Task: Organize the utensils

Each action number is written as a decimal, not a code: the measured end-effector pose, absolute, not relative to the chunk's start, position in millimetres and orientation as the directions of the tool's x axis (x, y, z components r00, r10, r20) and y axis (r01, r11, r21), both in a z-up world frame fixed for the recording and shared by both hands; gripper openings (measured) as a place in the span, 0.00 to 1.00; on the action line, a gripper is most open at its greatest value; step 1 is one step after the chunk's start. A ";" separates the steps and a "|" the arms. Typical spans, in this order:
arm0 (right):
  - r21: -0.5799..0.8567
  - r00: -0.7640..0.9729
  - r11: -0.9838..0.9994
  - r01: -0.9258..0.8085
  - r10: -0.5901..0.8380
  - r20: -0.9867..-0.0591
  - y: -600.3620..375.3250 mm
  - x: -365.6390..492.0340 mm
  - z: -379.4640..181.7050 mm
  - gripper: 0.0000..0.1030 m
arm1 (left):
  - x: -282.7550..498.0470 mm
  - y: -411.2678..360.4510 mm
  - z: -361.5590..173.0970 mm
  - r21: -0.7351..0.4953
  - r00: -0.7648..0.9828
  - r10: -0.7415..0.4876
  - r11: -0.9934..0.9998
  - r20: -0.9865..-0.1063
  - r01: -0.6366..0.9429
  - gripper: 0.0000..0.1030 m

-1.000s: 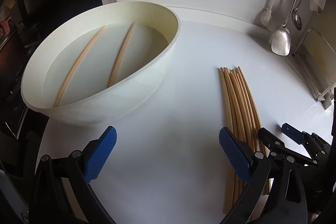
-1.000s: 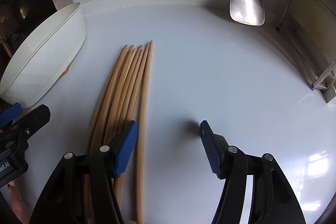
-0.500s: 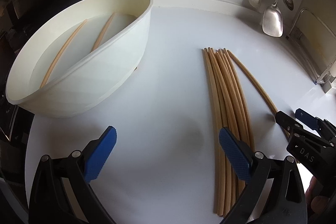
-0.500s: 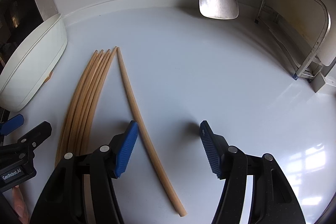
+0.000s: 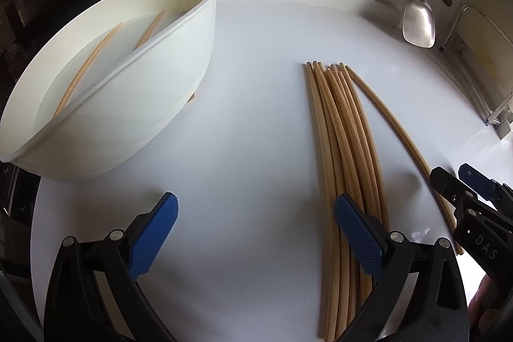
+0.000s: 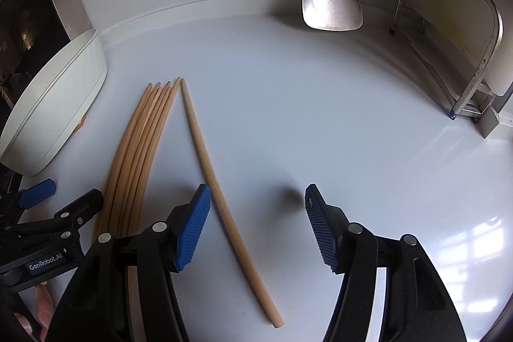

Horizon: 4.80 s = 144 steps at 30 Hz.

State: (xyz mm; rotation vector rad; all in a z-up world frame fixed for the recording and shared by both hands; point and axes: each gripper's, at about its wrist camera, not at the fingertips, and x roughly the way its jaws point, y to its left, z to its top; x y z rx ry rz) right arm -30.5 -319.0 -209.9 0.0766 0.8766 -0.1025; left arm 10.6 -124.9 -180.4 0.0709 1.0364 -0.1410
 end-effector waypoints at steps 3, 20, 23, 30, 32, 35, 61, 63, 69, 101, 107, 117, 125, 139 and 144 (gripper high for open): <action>0.025 0.637 0.992 0.121 -0.058 -0.769 -319.1 -31.5 -209.2 0.57 | 10.2 -125.6 -181.2 0.008 0.503 -0.069 0.989 -0.862 0.149 0.95; 0.018 0.628 0.996 0.090 -0.043 -0.777 -315.7 -21.1 -209.4 0.57 | 14.9 -110.2 -185.5 -0.004 0.471 -0.066 0.991 -0.880 0.130 0.94; 0.021 0.629 0.998 0.064 -0.024 -0.777 -315.3 -17.9 -208.9 0.57 | 15.8 -106.7 -185.6 -0.004 0.470 -0.064 0.992 -0.880 0.127 0.94; -0.045 0.629 0.999 0.007 -0.039 -0.776 -304.6 -13.0 -211.4 0.57 | 16.6 -109.5 -185.5 -0.003 0.470 -0.065 0.991 -0.880 0.131 0.94; -0.051 0.632 0.999 -0.010 -0.033 -0.774 -301.6 -12.0 -212.0 0.57 | 18.4 -112.7 -185.6 0.001 0.469 -0.065 0.990 -0.881 0.141 0.95; -0.056 0.636 0.998 -0.027 -0.027 -0.772 -298.8 -9.7 -212.0 0.57 | 21.0 -116.5 -185.7 0.000 0.469 -0.075 0.987 -0.880 0.158 0.95; 0.060 0.654 0.998 -0.027 0.063 -0.754 -307.5 -21.6 -202.7 0.06 | 6.4 -123.4 -165.8 -0.080 0.496 -0.187 0.970 -0.848 0.228 0.07; 0.076 0.657 0.997 -0.028 0.075 -0.750 -307.9 -25.7 -196.9 0.06 | 3.8 -124.6 -156.6 -0.084 0.501 -0.194 0.969 -0.843 0.234 0.07; 0.106 0.680 0.993 -0.041 0.106 -0.726 -307.5 -37.2 -163.8 0.06 | -3.5 -128.1 -114.5 -0.096 0.517 -0.216 0.964 -0.828 0.248 0.07; 0.267 0.562 0.958 -0.107 0.280 -0.778 -58.4 135.1 -126.7 0.06 | 165.2 108.6 -87.3 -0.163 0.451 -0.221 0.973 -0.865 0.164 0.07; 0.256 0.522 0.966 -0.044 0.241 -0.819 -60.6 150.2 -149.5 0.06 | 179.0 100.9 -112.6 -0.168 0.403 -0.233 0.967 -0.885 0.190 0.07; 0.229 0.451 0.973 -0.020 0.213 -0.867 -57.4 163.3 -172.5 0.06 | 188.4 103.2 -137.9 -0.176 0.330 -0.234 0.965 -0.915 0.196 0.07; 0.218 0.459 0.976 -0.019 0.203 -0.865 -54.9 161.7 -171.3 0.07 | 186.3 103.5 -140.3 -0.156 0.324 -0.214 0.968 -0.921 0.195 0.23; 0.210 0.576 0.977 -0.028 0.187 -0.795 -71.9 112.4 -124.2 0.34 | 162.5 127.7 -98.6 -0.115 0.423 -0.180 0.978 -0.888 0.174 0.71; 0.218 0.617 0.975 -0.037 0.194 -0.763 -86.3 85.2 -101.5 0.40 | 147.0 116.9 -81.3 -0.073 0.462 -0.152 0.980 -0.874 0.184 0.74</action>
